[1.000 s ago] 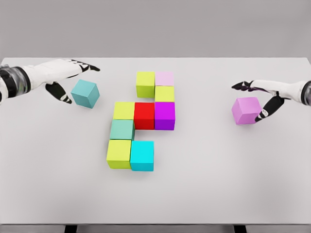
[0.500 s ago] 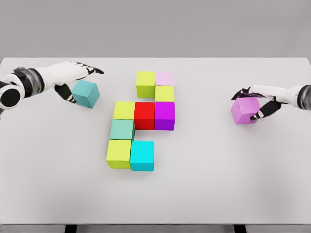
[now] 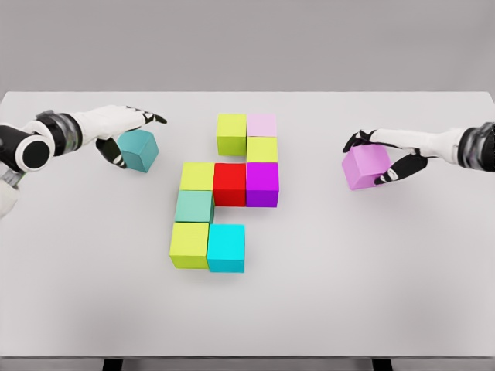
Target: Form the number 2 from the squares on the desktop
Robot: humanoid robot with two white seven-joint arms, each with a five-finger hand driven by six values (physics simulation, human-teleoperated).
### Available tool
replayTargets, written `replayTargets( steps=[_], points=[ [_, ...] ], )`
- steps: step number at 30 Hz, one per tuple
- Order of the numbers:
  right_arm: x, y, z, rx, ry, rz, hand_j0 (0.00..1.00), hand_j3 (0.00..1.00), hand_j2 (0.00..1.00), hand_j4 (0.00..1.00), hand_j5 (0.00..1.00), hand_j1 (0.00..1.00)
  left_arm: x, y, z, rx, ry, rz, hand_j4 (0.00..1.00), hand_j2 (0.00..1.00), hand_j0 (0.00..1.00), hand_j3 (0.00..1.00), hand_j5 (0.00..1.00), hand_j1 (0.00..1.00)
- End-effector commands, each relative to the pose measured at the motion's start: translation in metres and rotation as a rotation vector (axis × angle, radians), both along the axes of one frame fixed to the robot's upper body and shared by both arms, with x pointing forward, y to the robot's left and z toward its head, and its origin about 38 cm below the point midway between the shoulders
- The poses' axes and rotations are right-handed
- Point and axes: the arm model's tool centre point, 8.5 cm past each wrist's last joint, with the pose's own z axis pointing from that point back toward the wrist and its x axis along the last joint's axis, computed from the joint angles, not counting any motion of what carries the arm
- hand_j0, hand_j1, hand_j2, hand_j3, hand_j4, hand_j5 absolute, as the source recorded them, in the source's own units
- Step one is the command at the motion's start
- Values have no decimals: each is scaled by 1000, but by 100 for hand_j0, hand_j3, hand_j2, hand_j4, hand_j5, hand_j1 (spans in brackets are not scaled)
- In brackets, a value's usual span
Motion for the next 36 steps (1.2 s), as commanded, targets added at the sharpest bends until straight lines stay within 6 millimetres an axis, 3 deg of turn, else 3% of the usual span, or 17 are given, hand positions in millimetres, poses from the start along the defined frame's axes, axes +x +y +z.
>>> replayTargets(
  steps=[1, 13, 17, 21, 26, 31, 36],
  points=[
    [-9, 19, 11, 22, -36, 86, 43, 43, 43, 43, 43, 43, 2, 1, -4, -4, 11, 12, 99, 99, 99, 99, 99, 99],
    [-56, 69, 32, 55, -172, 452, 44, 44, 44, 44, 44, 44, 8, 5, -16, -10, 42, 45, 99, 99, 99, 99, 99, 99],
    [-58, 69, 25, 84, -133, 426, 48, 48, 48, 48, 48, 48, 9, 4, -16, -12, 42, 45, 99, 99, 99, 99, 99, 99],
    [-82, 90, 6, 127, -109, 575, 47, 47, 47, 47, 47, 47, 10, 6, -20, -13, 52, 54, 99, 99, 99, 99, 99, 99],
    [-98, 91, 8, 84, -208, 775, 46, 46, 46, 46, 46, 46, 11, 6, -21, -9, 52, 55, 99, 99, 99, 99, 99, 99],
    [-92, 86, 16, 9, -250, 782, 47, 47, 47, 47, 47, 47, 11, 6, -21, -9, 52, 55, 93, 93, 93, 93, 93, 93],
    [-100, 119, -4, 13, -215, 879, 47, 47, 47, 47, 47, 47, 11, 5, -21, -12, 53, 55, 86, 86, 86, 86, 86, 86]
  ],
)
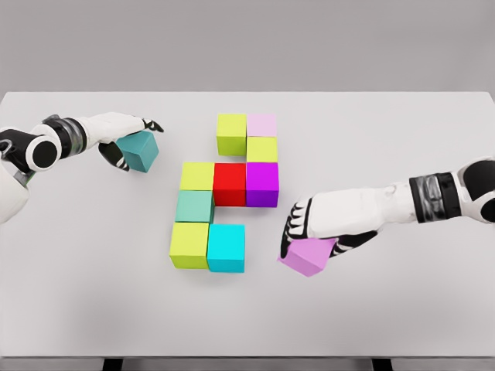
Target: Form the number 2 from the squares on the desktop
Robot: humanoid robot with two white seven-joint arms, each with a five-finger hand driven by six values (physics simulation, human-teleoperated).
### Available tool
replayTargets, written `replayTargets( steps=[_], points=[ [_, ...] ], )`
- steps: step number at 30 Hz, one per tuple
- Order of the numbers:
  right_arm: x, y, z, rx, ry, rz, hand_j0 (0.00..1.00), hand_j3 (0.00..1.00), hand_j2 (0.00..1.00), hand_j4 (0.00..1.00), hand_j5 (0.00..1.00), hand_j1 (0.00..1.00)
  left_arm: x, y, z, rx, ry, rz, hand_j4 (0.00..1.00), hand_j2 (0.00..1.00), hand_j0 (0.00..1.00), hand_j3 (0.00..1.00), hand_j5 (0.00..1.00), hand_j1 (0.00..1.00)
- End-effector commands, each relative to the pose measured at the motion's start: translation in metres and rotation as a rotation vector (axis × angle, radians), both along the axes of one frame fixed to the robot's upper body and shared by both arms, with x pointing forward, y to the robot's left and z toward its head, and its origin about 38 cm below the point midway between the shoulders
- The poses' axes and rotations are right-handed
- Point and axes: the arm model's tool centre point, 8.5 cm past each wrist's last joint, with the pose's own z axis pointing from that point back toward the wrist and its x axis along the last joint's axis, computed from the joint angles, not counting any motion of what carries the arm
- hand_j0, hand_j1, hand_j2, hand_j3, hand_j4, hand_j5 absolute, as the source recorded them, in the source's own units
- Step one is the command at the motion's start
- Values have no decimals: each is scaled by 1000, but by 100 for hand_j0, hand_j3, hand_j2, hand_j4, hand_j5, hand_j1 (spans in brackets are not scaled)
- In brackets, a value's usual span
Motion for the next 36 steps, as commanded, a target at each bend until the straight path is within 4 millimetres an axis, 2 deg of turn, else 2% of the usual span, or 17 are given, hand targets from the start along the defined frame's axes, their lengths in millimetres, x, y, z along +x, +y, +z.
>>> replayTargets(
  steps=[1, 4, 8, 9, 11, 16, 20, 26, 33, 36],
  points=[
    [-7, 18, -15, -7, 23, 53, 47, 47, 47, 47, 47, 47, 0, 0, 0, -2, 0, 0, 85, 85, 85, 85, 85, 85],
    [-10, 28, -20, -15, 32, 82, 47, 47, 47, 47, 47, 47, 0, 0, -1, -2, 2, 3, 85, 85, 85, 85, 85, 85],
    [-6, 30, -15, -32, -9, 90, 48, 48, 48, 48, 48, 48, 1, 2, -3, -1, 8, 11, 85, 85, 85, 85, 85, 85],
    [-4, 30, -13, -32, -14, 89, 52, 52, 52, 52, 52, 52, 1, 3, -3, -1, 9, 13, 85, 85, 85, 85, 85, 85],
    [-3, 35, -10, -25, -22, 98, 52, 52, 52, 52, 52, 52, 1, 3, -3, -1, 9, 14, 85, 85, 85, 85, 85, 85],
    [15, 32, -9, -35, -35, 60, 52, 52, 52, 52, 52, 52, 1, 4, -3, -1, 9, 16, 83, 83, 83, 83, 83, 83],
    [23, 36, -7, -31, -42, 51, 52, 52, 52, 52, 52, 52, 1, 4, -4, -2, 13, 20, 73, 73, 73, 73, 73, 73],
    [20, 40, -11, -46, -41, 69, 52, 52, 52, 52, 52, 52, 2, 5, -5, -9, 19, 63, 58, 58, 58, 58, 58, 58],
    [16, 44, -11, -57, -42, 96, 52, 52, 52, 52, 52, 52, 4, 5, -1, -16, 10, 67, 49, 49, 49, 49, 49, 49],
    [15, 46, -8, -58, -52, 105, 52, 52, 52, 52, 52, 52, 6, -3, 4, -28, 0, 64, 47, 47, 47, 47, 47, 47]
  ],
)
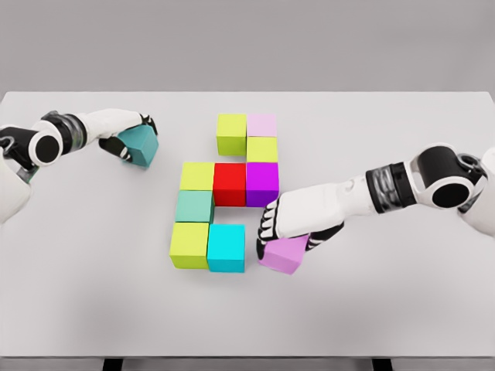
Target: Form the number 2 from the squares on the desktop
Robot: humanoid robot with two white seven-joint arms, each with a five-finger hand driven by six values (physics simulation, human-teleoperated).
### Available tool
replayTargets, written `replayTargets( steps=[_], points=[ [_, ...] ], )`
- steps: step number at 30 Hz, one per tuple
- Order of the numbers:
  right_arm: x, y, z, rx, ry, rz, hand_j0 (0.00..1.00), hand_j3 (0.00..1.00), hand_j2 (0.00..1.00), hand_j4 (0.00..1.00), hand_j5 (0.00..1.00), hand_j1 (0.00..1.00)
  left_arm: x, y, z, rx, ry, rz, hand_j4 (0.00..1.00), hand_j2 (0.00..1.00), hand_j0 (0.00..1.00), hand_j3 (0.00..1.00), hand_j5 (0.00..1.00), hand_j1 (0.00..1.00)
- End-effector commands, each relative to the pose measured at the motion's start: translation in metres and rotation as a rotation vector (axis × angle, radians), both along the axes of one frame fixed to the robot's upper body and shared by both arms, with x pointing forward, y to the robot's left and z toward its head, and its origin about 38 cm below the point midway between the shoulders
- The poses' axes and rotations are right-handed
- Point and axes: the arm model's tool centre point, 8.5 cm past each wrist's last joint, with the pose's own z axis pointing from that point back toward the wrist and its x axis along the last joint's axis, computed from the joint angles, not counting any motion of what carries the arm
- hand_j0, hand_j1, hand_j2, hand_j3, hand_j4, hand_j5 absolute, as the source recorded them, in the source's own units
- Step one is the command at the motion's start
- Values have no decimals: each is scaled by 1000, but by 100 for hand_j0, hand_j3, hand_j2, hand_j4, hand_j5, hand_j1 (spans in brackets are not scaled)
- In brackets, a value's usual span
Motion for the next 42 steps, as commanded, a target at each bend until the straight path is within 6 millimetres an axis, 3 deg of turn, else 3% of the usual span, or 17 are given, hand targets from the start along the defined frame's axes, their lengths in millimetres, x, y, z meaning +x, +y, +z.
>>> replayTargets(
  steps=[1, 16, 25, 26, 27, 28, 29, 33, 36, 37, 39, 40, 42],
  points=[
    [-2, 2, -1, 0, 8, 6, 52, 52, 52, 52, 52, 52, 1, -6, 2, -11, -6, -2, 47, 47, 47, 47, 47, 47],
    [0, 12, -2, -33, -19, 38, 53, 53, 53, 53, 53, 53, 14, -46, 14, -80, -18, 28, 41, 41, 41, 41, 41, 41],
    [0, 19, -1, -35, -38, 56, 54, 54, 54, 54, 54, 54, 19, -58, 13, -109, 7, 128, 41, 41, 41, 41, 41, 41],
    [0, 20, 0, -35, -40, 58, 55, 55, 55, 55, 55, 55, 19, -63, 13, -115, 7, 121, 41, 41, 41, 41, 41, 41],
    [0, 20, 0, -35, -40, 60, 66, 66, 66, 66, 66, 66, 19, -64, 13, -116, 8, 122, 41, 41, 41, 41, 41, 41],
    [-1, 18, 1, -36, -43, 58, 91, 91, 91, 91, 91, 91, 19, -64, 13, -117, 8, 122, 41, 41, 41, 41, 41, 41],
    [0, 15, 3, -37, -48, 54, 100, 100, 100, 100, 100, 100, 20, -66, 13, -121, 12, 137, 41, 41, 41, 41, 41, 41],
    [4, -6, 12, -45, -59, 6, 100, 100, 100, 100, 100, 100, 21, -74, 13, -134, 22, 168, 41, 41, 41, 41, 41, 41],
    [16, -31, 54, -1, -157, -70, 100, 100, 100, 100, 100, 100, 21, -77, 13, -138, 23, 164, 41, 41, 41, 41, 41, 41],
    [21, -39, 79, 67, -175, -104, 100, 100, 100, 100, 100, 100, 21, -82, 13, -144, 25, 157, 41, 41, 41, 41, 41, 41],
    [22, -43, 100, 153, -158, -125, 100, 100, 100, 100, 100, 100, 21, -84, 12, -146, 26, 156, 41, 41, 41, 41, 41, 41],
    [23, -46, 106, 173, -162, -133, 100, 100, 100, 100, 100, 100, 21, -86, 12, -149, 27, 153, 41, 41, 41, 41, 41, 41],
    [15, -65, 89, 118, -123, -164, 100, 100, 100, 100, 100, 100, 21, -87, 11, -152, 33, 169, 41, 41, 41, 41, 41, 41]
  ],
)
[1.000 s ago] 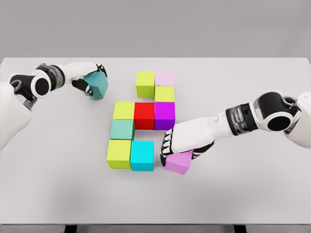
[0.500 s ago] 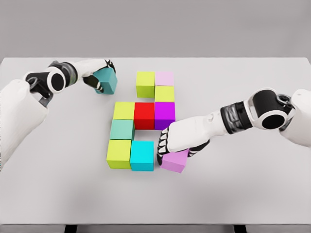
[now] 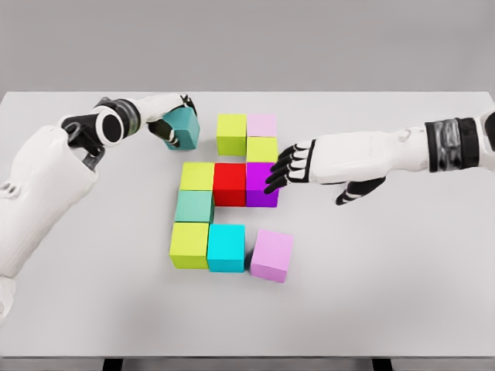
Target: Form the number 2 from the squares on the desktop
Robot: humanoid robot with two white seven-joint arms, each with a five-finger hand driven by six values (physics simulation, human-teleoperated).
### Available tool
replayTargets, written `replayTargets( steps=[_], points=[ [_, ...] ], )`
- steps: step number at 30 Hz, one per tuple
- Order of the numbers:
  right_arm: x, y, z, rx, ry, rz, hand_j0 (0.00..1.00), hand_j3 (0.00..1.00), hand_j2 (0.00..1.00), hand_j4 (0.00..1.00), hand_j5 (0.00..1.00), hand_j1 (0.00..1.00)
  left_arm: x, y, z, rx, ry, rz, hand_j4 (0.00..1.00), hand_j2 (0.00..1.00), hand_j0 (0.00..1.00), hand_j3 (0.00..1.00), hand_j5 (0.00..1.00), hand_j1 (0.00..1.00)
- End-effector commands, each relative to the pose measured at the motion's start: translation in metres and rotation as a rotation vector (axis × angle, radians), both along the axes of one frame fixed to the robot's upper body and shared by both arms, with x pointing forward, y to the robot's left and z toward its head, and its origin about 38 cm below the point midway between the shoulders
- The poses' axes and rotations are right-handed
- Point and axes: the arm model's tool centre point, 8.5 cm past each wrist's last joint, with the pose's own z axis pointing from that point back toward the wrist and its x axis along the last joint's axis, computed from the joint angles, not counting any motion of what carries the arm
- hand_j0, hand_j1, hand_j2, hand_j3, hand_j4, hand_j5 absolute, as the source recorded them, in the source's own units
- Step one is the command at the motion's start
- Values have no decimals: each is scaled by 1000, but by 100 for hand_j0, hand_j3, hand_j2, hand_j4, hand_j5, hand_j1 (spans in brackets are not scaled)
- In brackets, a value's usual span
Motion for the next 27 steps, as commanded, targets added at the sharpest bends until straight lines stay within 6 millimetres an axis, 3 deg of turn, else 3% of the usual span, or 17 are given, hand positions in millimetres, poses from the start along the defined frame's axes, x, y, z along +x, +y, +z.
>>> replayTargets(
  steps=[1, 7, 10, 12, 17, 19, 22, 27],
  points=[
    [-9, -22, 5, -17, 14, -36, 100, 100, 100, 100, 100, 100, 0, -4, -1, -10, 9, 21, 41, 41, 41, 41, 41, 41],
    [-12, -43, 18, 77, 95, -89, 100, 100, 100, 100, 100, 100, 6, -7, -2, -12, 23, 42, 41, 41, 41, 41, 41, 41],
    [-17, -45, 2, 61, 137, -92, 100, 100, 100, 100, 100, 100, 10, -9, -4, -14, 33, 50, 41, 41, 41, 41, 41, 41],
    [-26, -49, -23, 19, 206, -96, 100, 100, 100, 100, 100, 100, 10, -11, -3, -17, 32, 46, 41, 41, 41, 41, 41, 41],
    [-30, -78, -17, -13, 199, -166, 100, 100, 100, 100, 100, 100, 9, -18, -4, -22, 34, 35, 41, 41, 41, 41, 41, 41],
    [-34, -83, -29, -22, 233, -179, 100, 100, 100, 100, 100, 100, 9, -23, -4, -28, 34, 29, 41, 41, 41, 41, 41, 41],
    [-41, -105, -31, -62, 243, -231, 100, 100, 100, 100, 100, 100, 11, -22, -3, -26, 36, 34, 41, 41, 41, 41, 41, 41],
    [-48, -97, -56, -98, 290, -202, 100, 100, 100, 100, 100, 100, 13, -21, -3, -25, 38, 40, 41, 41, 41, 41, 41, 41]
  ],
)
